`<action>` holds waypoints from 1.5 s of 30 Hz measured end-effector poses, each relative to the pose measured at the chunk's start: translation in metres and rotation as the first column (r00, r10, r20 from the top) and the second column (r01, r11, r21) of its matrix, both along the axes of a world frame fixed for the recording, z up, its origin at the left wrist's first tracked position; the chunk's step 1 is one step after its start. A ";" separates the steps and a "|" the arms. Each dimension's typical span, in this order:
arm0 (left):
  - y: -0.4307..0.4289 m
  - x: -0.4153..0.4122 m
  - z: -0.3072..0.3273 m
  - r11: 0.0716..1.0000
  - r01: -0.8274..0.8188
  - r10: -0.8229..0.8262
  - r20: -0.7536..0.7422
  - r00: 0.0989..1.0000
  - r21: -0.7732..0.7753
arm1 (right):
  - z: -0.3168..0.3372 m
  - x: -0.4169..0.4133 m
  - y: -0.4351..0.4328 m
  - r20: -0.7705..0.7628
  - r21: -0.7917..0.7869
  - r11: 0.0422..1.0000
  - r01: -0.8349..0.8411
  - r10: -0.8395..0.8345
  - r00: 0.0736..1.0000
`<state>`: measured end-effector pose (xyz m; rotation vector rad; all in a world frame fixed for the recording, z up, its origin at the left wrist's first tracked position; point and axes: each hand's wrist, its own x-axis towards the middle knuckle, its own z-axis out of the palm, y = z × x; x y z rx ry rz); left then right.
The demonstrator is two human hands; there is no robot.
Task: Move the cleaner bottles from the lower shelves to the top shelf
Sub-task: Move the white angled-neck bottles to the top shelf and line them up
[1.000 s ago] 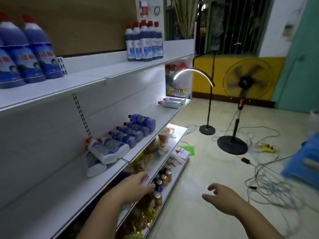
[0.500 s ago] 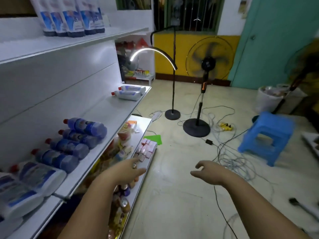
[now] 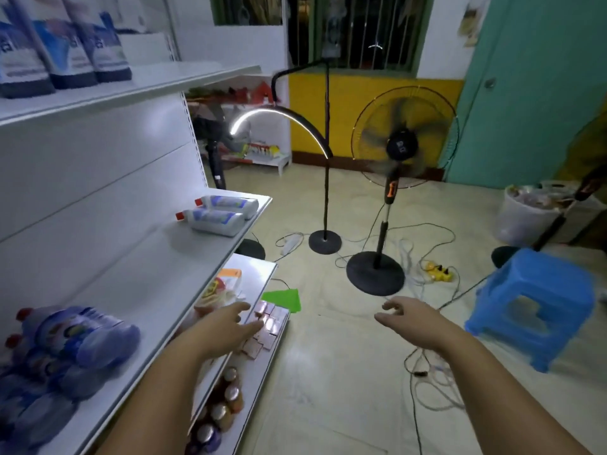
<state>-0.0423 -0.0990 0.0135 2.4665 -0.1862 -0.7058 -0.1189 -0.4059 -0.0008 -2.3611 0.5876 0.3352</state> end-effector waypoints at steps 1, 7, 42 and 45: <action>-0.006 0.013 0.002 1.000 -0.012 0.012 0.005 1.000 -0.006 | -0.002 0.021 -0.005 -0.007 0.029 0.999 -0.036 0.037 0.999; -0.024 0.082 0.014 0.982 -0.189 0.186 0.161 0.969 0.003 | 0.002 0.136 -0.028 0.011 0.032 0.982 -0.187 0.187 0.982; -0.031 0.395 -0.071 0.341 -0.934 0.937 -0.039 0.346 -0.102 | -0.049 0.605 0.099 0.017 0.084 0.640 -0.764 0.765 0.643; -0.047 0.394 -0.086 0.120 -0.982 0.985 -0.106 0.136 -0.147 | -0.065 0.613 0.119 -0.008 0.175 0.585 -0.792 0.805 0.593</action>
